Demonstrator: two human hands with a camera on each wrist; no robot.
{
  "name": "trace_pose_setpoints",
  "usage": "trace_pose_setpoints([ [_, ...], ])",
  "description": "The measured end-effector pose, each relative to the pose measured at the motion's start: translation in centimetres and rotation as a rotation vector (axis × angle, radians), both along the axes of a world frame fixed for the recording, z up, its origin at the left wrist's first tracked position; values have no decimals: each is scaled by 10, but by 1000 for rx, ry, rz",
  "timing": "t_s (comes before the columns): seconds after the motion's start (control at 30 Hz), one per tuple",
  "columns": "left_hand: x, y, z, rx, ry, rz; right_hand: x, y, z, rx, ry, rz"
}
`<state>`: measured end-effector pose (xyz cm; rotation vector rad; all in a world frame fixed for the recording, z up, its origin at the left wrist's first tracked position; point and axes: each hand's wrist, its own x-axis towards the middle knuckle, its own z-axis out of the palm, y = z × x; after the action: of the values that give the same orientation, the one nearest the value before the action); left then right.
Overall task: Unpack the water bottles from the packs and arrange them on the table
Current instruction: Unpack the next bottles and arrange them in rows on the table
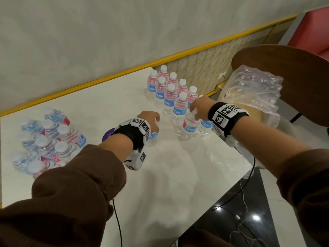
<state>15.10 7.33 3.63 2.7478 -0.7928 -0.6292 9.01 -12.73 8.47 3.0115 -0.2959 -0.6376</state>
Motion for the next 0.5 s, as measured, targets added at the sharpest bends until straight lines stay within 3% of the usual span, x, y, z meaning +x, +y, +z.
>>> trace_pose_setpoints([
  [0.27,1,2,0,-22,14,32,10,1,-4,36,-100,-152],
  [0.5,-1,2,0,-45,15,48,22,-1,-7,37,-96,-164],
])
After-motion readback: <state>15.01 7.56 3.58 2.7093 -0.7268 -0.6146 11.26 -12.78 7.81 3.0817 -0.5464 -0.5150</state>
